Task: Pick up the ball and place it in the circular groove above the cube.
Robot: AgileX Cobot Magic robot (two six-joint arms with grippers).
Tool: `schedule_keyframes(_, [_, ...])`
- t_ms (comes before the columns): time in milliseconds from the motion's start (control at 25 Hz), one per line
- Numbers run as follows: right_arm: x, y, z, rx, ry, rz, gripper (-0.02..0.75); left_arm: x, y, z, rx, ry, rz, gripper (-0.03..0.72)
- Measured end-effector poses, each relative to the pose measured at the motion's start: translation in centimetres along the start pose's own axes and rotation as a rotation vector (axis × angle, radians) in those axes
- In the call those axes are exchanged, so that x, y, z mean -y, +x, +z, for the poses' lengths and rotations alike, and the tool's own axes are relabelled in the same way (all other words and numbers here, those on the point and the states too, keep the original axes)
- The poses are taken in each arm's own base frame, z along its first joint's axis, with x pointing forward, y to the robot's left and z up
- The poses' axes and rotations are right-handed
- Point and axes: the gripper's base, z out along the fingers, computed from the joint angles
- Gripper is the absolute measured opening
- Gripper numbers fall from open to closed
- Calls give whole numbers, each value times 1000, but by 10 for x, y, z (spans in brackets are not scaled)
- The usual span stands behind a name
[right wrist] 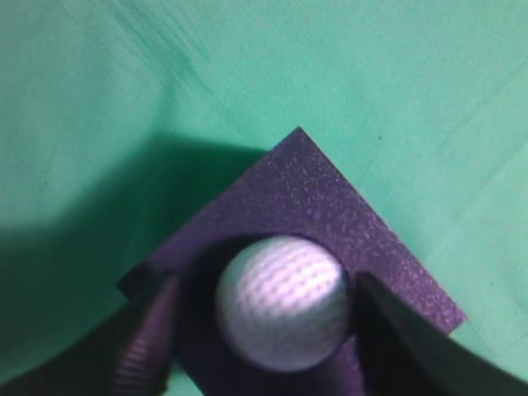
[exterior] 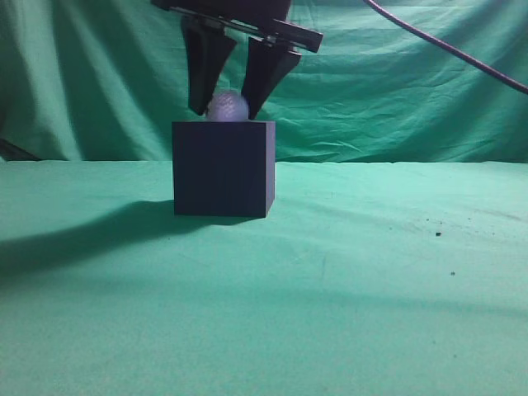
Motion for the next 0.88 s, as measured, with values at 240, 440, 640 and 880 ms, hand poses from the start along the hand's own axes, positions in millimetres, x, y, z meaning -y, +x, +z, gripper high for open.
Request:
schedule_keyframes(240, [0, -2, -1, 10, 1, -13, 529, 0, 0, 0, 0, 0, 0, 0])
schedule_keyframes(440, [-1, -14, -28, -16, 10, -36, 316, 0, 0, 0, 0, 0, 0, 0])
schedule_keyframes(640, [-2, -27, -70, -1, 46, -53, 34, 0, 0, 0, 0, 0, 0, 0])
schedule_keyframes(880, [-7, -12, -126, 62, 96, 4, 0, 0, 0, 0, 0, 0, 0, 0])
